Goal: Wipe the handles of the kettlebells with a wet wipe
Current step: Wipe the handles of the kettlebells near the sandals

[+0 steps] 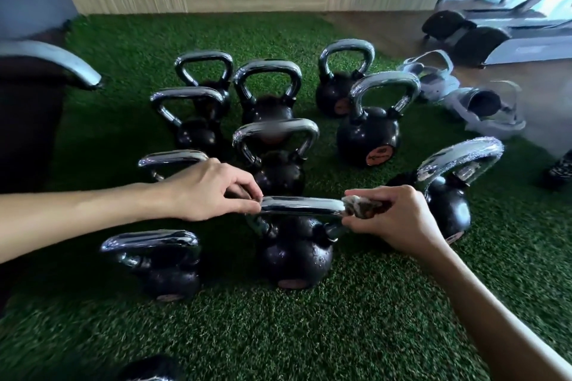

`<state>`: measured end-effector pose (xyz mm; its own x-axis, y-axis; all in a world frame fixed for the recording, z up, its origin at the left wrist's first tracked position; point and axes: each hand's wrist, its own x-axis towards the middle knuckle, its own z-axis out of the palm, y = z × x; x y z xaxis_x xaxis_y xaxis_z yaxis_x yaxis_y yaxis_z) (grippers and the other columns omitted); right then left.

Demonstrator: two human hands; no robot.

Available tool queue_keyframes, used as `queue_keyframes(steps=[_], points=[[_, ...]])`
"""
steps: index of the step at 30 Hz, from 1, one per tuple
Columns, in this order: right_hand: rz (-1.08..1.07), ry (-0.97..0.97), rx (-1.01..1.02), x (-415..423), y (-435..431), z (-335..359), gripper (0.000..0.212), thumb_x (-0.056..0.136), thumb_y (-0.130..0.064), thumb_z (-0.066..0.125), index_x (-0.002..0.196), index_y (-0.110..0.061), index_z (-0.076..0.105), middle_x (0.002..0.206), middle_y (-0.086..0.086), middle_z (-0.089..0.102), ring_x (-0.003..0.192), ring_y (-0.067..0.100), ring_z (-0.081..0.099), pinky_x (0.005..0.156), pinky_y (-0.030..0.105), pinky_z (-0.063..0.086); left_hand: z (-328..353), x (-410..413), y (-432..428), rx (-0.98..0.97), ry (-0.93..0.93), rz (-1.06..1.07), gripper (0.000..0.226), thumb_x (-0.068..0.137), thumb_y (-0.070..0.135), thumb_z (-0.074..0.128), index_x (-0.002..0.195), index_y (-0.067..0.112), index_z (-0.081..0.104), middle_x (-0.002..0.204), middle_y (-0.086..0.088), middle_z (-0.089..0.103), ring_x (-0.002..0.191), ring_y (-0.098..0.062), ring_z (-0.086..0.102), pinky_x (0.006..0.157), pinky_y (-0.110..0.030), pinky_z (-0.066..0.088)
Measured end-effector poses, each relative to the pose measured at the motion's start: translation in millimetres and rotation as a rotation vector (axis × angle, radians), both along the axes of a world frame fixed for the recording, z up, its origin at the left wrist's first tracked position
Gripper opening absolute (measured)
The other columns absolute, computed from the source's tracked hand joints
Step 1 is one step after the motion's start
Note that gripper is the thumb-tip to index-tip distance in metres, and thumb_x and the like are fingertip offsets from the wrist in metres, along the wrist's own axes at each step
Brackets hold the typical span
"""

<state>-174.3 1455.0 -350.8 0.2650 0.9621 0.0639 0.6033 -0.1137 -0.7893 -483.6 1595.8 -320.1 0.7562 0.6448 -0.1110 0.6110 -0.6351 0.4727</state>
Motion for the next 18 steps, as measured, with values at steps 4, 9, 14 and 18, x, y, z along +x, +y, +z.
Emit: queue_keyframes(steps=[4, 9, 14, 18], points=[[-0.007, -0.051, 0.065, -2, 2, -3, 0.041, 0.062, -0.024, 0.095, 0.100, -0.035, 0.082, 0.085, -0.022, 0.076, 0.079, -0.010, 0.069, 0.068, 0.006, 0.049, -8, -4, -5, -0.041, -0.076, 0.028, 0.031, 0.082, 0.061, 0.072, 0.105, 0.040, 0.073, 0.094, 0.024, 0.077, 0.094, 0.015, 0.067, 0.080, -0.013, 0.046], [0.069, -0.202, 0.022, 0, 1, 13, 0.040, 0.068, -0.031, 0.092, 0.103, -0.044, 0.078, 0.094, -0.026, 0.074, 0.086, -0.010, 0.068, 0.075, 0.006, 0.050, 22, 11, 10, -0.101, 0.166, -0.093, 0.043, 0.076, 0.080, 0.063, 0.100, 0.046, 0.070, 0.091, 0.028, 0.074, 0.073, 0.003, 0.070, 0.069, -0.021, 0.052], [0.108, -0.417, -0.089, 18, 1, 60, 0.034, 0.076, -0.023, 0.081, 0.100, -0.046, 0.079, 0.090, -0.027, 0.075, 0.082, -0.012, 0.067, 0.075, 0.011, 0.052, 61, 92, 26, 0.092, 0.049, -0.168, 0.037, 0.084, 0.072, 0.063, 0.099, 0.039, 0.073, 0.086, 0.022, 0.071, 0.069, 0.009, 0.063, 0.068, -0.022, 0.050], [0.060, -0.434, 0.032, 48, 3, 97, 0.016, 0.078, -0.036, 0.084, 0.091, -0.042, 0.077, 0.079, -0.029, 0.073, 0.074, -0.013, 0.066, 0.069, 0.006, 0.048, 58, 169, 19, 0.097, -0.039, -0.128, 0.024, 0.083, 0.055, 0.075, 0.099, 0.037, 0.073, 0.088, 0.020, 0.070, 0.088, -0.002, 0.066, 0.080, -0.027, 0.054]])
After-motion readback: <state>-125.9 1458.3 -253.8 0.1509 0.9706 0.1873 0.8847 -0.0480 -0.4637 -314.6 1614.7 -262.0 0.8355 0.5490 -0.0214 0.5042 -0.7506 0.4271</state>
